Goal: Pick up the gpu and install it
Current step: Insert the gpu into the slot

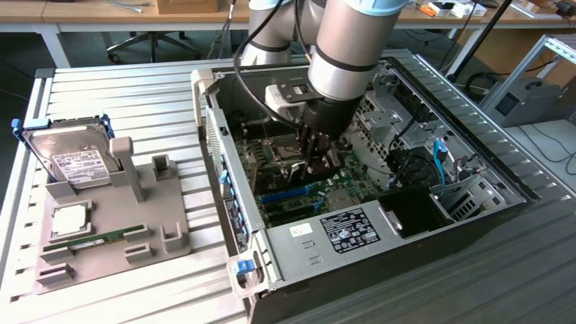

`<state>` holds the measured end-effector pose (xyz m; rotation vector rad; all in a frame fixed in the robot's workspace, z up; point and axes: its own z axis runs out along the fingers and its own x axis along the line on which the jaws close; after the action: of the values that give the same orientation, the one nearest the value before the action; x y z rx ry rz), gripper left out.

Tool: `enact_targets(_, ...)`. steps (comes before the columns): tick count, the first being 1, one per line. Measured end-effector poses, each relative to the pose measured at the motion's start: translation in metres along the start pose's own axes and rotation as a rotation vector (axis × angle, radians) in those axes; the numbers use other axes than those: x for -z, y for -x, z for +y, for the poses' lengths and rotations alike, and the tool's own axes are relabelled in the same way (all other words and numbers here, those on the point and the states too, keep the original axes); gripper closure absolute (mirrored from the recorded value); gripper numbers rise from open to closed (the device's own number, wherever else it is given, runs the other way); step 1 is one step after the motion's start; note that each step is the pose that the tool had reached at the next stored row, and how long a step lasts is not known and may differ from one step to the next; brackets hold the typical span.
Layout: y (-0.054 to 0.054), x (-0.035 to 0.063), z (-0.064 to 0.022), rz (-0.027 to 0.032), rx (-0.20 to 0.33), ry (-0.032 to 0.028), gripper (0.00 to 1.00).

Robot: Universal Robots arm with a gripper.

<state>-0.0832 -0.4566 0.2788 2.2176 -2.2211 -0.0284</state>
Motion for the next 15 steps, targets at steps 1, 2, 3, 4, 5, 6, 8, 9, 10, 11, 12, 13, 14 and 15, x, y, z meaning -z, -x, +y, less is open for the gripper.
enact_targets(1, 0.0, -0.0001, 0.0011, -0.0001, 0.0, -0.0001, 0.73)
enact_targets(2, 0.0, 0.0, 0.0034, 0.0, 0.0, 0.0, 0.73)
enact_targets(3, 0.0, -0.0001, 0.0046, 0.0, 0.0, 0.0, 0.73)
enact_targets(4, 0.0, -0.0001, 0.0051, 0.0, 0.0, 0.0, 0.73)
enact_targets(5, 0.0, -0.0001, 0.0051, 0.0, 0.0, 0.0, 0.73)
enact_targets(6, 0.0, -0.0001, 0.0051, 0.0, 0.0, 0.0, 0.73)
enact_targets(8, 0.0, -0.0001, 0.0064, -0.0001, 0.0, -0.0001, 0.73)
enact_targets(9, 0.0, -0.0001, 0.0076, 0.0, 0.0, 0.0, 0.73)
enact_targets(10, 0.0, -0.0001, 0.0087, 0.0, 0.0, 0.0, 0.73)
enact_targets(11, 0.0, -0.0002, 0.0101, -0.0001, 0.0, -0.0001, 0.73)
enact_targets(12, 0.0, -0.0002, 0.0104, 0.0, 0.0, 0.0, 0.73)
enact_targets(13, 0.0, -0.0001, 0.0107, 0.0, 0.0, 0.0, 0.73)
enact_targets(14, 0.0, -0.0002, 0.0109, 0.0, 0.0, 0.0, 0.73)
enact_targets(15, 0.0, -0.0002, 0.0116, 0.0, 0.0, 0.0, 0.73)
